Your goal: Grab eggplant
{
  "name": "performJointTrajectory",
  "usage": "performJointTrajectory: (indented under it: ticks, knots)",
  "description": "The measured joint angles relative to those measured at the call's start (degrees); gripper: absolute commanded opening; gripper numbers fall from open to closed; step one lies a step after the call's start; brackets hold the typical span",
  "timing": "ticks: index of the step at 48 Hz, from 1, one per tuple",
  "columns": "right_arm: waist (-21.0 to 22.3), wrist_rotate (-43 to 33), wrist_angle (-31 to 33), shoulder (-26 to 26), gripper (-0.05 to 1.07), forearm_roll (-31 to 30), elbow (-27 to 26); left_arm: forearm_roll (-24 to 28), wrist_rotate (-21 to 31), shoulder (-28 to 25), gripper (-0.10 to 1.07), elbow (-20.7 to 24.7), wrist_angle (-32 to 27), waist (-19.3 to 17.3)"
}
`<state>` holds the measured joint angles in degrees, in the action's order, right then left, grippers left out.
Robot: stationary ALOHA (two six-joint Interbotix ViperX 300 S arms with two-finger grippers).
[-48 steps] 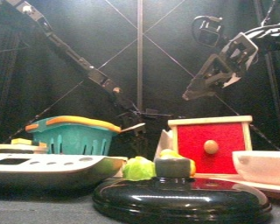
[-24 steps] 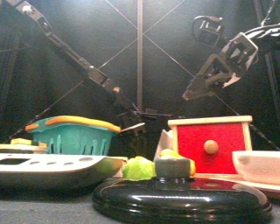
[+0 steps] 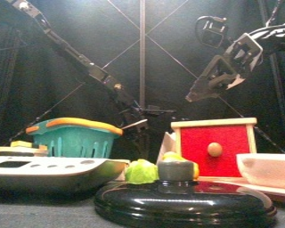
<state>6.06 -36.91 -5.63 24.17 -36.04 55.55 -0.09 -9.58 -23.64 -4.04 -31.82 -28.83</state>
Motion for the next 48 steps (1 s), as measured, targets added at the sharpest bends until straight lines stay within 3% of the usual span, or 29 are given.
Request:
performJointTrajectory:
  ticks: [13,31,48]
  knots:
    - [0.00,0.00,0.00,0.00,0.80,0.00,0.00,0.09,-0.18,0.09,0.82,0.00,0.00,0.00]
    - [0.00,0.09,0.00,0.00,0.80,-0.09,0.00,0.53,-0.53,0.00,0.99,0.00,0.00,0.00]
    - [0.00,0.09,0.00,-0.09,0.80,-0.09,0.00,0.44,-1.32,-2.72,1.00,1.49,0.00,0.00]
